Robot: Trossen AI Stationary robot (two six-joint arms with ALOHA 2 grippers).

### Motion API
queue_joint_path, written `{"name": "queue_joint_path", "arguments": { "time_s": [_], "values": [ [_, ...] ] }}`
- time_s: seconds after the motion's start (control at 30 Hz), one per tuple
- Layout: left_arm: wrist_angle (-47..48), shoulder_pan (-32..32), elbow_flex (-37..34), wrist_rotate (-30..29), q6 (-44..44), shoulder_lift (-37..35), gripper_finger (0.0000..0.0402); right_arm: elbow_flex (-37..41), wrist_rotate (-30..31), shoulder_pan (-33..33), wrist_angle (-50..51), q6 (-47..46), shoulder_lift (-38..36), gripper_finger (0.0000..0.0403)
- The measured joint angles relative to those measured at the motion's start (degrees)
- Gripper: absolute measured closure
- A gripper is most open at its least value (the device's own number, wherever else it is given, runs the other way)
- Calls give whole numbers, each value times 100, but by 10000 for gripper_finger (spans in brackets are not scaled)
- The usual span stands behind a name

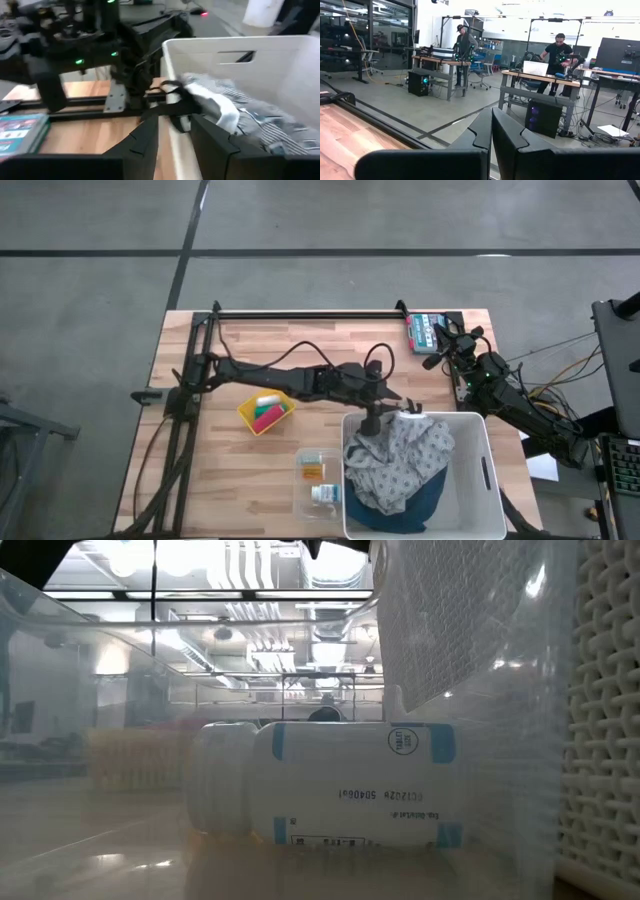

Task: Pick & Place Medicine items
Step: Put the light blue patient gown into the white laundry bin, then return to Home Position

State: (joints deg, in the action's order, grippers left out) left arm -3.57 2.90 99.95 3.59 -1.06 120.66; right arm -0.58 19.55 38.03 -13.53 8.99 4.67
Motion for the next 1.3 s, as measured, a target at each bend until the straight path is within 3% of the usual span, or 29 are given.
{"name": "queue_joint_path", "arguments": {
  "time_s": [0.27,1.3],
  "values": [
    [-13,154,-1,237,4,-19,284,0,0,-1,-1,0,0,394],
    [-90,1281,0,251,488,-50,283,0,0,-1,-1,0,-1,394]
  ]
}}
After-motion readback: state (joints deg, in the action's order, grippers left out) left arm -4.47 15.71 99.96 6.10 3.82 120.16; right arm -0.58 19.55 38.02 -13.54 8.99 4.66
